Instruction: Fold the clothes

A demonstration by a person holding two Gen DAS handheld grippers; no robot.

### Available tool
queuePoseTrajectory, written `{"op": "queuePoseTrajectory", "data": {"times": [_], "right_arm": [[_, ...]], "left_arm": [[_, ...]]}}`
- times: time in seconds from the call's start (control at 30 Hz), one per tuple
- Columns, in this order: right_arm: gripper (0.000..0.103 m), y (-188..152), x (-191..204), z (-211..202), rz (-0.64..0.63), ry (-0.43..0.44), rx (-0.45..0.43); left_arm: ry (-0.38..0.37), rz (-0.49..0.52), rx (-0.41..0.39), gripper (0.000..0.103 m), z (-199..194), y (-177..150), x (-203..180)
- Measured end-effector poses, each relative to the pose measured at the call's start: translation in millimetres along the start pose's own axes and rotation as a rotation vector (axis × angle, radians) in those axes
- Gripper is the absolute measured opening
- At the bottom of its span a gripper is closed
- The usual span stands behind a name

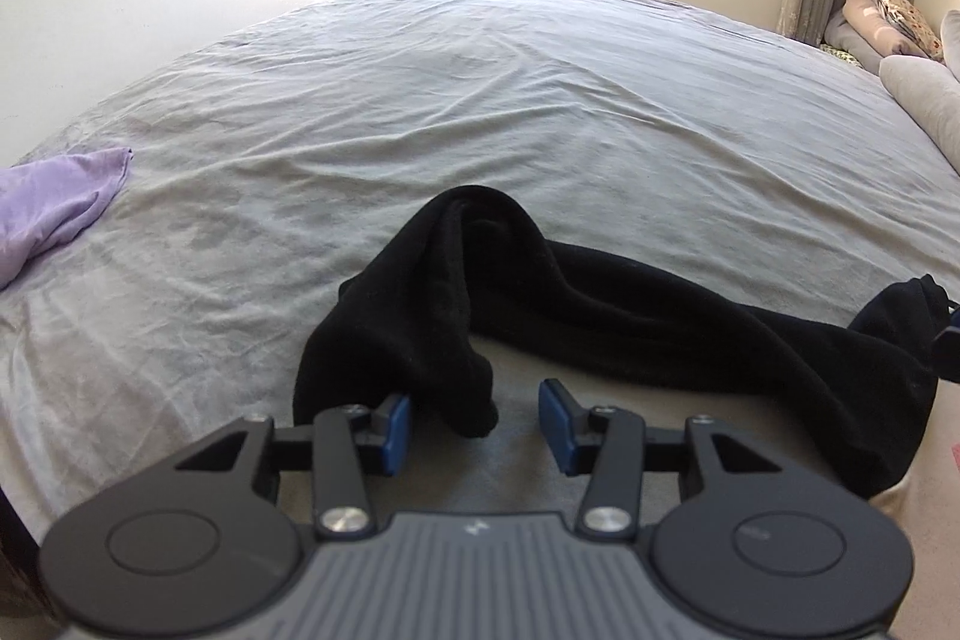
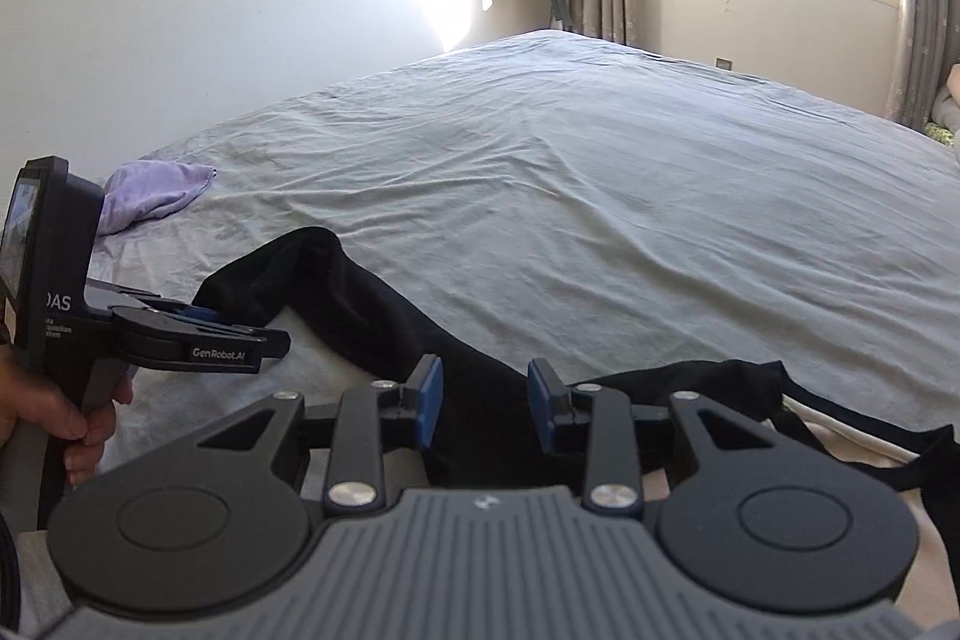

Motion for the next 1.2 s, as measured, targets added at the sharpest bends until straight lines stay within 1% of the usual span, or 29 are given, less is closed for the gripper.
{"op": "queuePoseTrajectory", "data": {"times": [0.17, 0.27, 0.37, 0.47, 0.63, 0.73, 0.87, 1.03, 1.07, 1.1, 1.13, 1.2], "right_arm": [[0.035, -5, 18, 42, -0.019, 0.066, 0.026], [0.035, -13, 23, 59, -0.034, 0.071, 0.045], [0.035, -19, 23, 68, -0.039, 0.055, 0.064], [0.035, -11, 26, 66, -0.063, 0.078, 0.06], [0.035, 15, 36, 75, -0.089, 0.17, 0.038], [0.035, 27, 46, 90, -0.086, 0.228, 0.034], [0.035, 35, 56, 112, -0.074, 0.269, 0.043], [0.035, 38, 65, 133, -0.041, 0.309, 0.048], [0.034, 38, 67, 138, -0.035, 0.318, 0.049], [0.026, 39, 68, 142, -0.028, 0.326, 0.049], [0.014, 40, 70, 146, -0.022, 0.334, 0.05], [0.006, 39, 72, 146, -0.016, 0.344, 0.047]], "left_arm": [[0.037, 0.002, -0.025, 0.043, 5, 6, 9], [0.062, -0.015, -0.031, 0.039, 10, 5, 17], [0.071, -0.026, -0.031, 0.037, 12, 4, 19], [0.061, -0.031, -0.033, 0.038, 7, 4, 14], [0.013, -0.054, -0.046, 0.038, -3, 7, 7], [0.002, -0.067, -0.045, 0.038, -3, 8, 9], [0.001, -0.074, -0.031, 0.033, 0, 6, 11], [-0.016, -0.074, -0.035, 0.033, -1, 6, 7], [-0.02, -0.076, -0.034, 0.033, -1, 6, 7], [-0.024, -0.078, -0.033, 0.033, -1, 7, 7], [-0.027, -0.082, -0.032, 0.033, -1, 7, 8], [-0.037, -0.096, -0.032, 0.033, -2, 8, 9]]}}
Point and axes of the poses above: each gripper's, at about its wrist camera, not at the fingertips, and z roughly the way its jaws point, x to its left, y to its top, the point moved 9 cm from there along z, roughly the way its jaws point, and after that the axes turned 2 degrees about -x, right-handed, at the moved point
